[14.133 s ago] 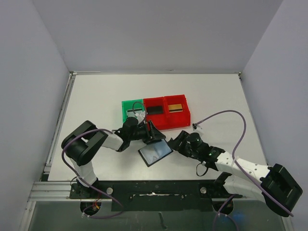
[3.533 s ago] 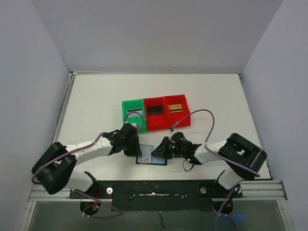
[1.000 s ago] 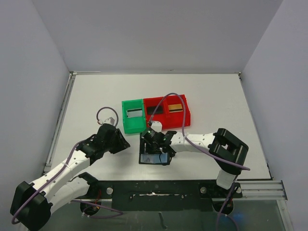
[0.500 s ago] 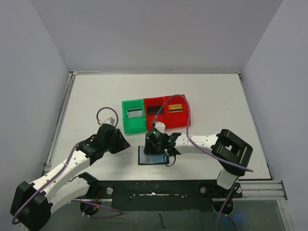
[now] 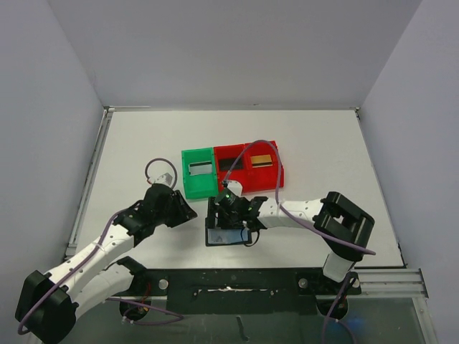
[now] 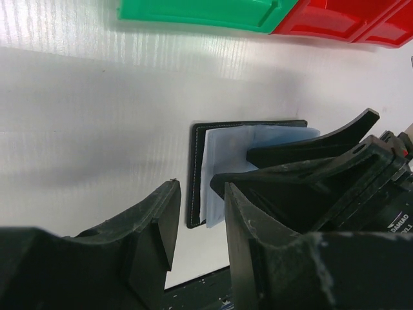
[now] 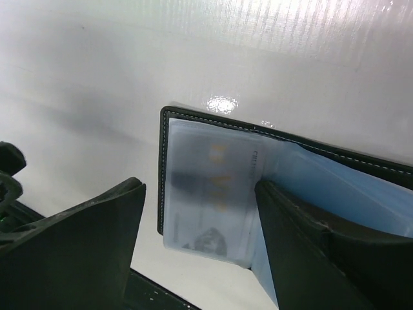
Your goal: Take the credit cards out of the card holder
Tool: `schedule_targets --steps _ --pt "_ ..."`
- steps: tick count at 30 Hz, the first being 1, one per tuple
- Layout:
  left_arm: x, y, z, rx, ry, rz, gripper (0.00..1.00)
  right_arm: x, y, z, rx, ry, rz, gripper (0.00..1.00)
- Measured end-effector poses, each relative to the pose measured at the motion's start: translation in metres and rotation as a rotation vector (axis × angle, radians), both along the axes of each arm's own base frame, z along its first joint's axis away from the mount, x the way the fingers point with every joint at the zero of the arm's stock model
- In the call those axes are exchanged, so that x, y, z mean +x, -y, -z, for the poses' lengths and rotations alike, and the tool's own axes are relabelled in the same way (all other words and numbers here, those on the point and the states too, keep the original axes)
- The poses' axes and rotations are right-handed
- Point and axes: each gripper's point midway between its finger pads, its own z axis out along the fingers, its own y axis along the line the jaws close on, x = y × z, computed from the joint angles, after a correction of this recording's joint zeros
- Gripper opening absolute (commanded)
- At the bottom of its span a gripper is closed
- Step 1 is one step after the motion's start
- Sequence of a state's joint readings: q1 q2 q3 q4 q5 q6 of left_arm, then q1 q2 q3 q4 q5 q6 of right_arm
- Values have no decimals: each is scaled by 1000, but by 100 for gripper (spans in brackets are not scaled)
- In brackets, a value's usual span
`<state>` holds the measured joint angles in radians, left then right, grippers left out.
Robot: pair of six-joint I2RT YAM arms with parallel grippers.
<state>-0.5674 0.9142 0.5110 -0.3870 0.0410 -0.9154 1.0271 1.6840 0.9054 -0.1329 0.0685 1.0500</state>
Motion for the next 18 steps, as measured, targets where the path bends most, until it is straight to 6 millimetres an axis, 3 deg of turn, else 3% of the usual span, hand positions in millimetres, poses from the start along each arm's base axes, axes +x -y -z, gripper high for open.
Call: schedule_targets --steps 8,18 --pt "4 -13 -15 4 63 -75 33 -1 -5 4 -190 51 -15 71" --pt "5 -27 -30 -5 124 -150 33 0 -1 9 -316 105 -28 54"
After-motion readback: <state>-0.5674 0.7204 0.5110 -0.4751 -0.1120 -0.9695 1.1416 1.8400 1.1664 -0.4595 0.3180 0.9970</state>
